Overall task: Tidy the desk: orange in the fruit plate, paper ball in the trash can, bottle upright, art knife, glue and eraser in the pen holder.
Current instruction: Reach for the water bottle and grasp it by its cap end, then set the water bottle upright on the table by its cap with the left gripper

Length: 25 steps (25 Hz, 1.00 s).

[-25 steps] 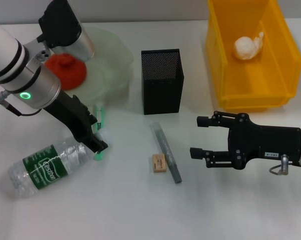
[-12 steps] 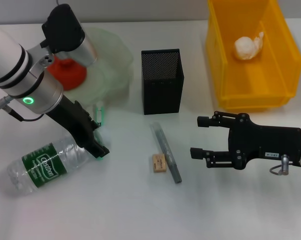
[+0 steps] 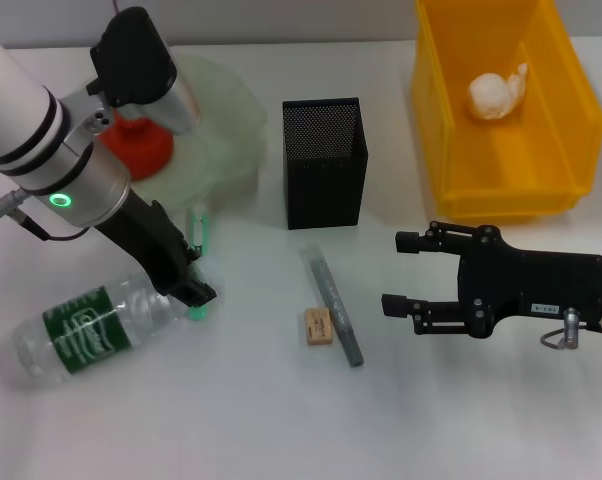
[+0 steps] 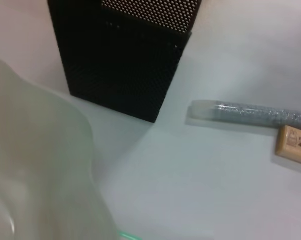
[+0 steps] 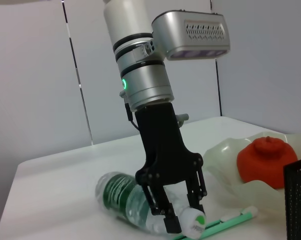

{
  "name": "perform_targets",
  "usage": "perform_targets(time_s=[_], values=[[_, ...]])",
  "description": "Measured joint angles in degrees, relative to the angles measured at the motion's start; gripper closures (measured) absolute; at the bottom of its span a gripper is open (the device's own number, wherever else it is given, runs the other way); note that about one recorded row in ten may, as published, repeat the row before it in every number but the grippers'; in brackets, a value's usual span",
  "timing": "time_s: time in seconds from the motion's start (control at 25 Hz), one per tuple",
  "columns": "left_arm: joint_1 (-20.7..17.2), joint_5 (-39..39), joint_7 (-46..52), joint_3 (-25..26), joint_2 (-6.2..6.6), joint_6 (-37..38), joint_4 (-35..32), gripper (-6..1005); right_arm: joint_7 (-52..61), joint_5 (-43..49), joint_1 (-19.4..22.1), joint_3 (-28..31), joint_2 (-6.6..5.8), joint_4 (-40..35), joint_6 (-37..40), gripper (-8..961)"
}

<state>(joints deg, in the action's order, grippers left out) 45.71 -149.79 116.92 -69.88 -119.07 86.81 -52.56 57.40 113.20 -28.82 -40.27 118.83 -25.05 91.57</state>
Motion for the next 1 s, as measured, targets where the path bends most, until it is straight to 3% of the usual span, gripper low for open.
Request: perform_targets(time_s=[0.16, 1.0], values=[[0.00, -0.32, 0.52, -0.99, 0.03, -0.26, -0.14, 539, 0.11, 0.00, 0.00, 0.07, -0.06, 0.00, 0.16, 162], [-2.22, 1.59, 0.06, 2.44, 0.56, 2.38, -6.24, 549, 0.16, -0.03, -0.01, 1.11, -0.13, -0.08, 0.55, 163]])
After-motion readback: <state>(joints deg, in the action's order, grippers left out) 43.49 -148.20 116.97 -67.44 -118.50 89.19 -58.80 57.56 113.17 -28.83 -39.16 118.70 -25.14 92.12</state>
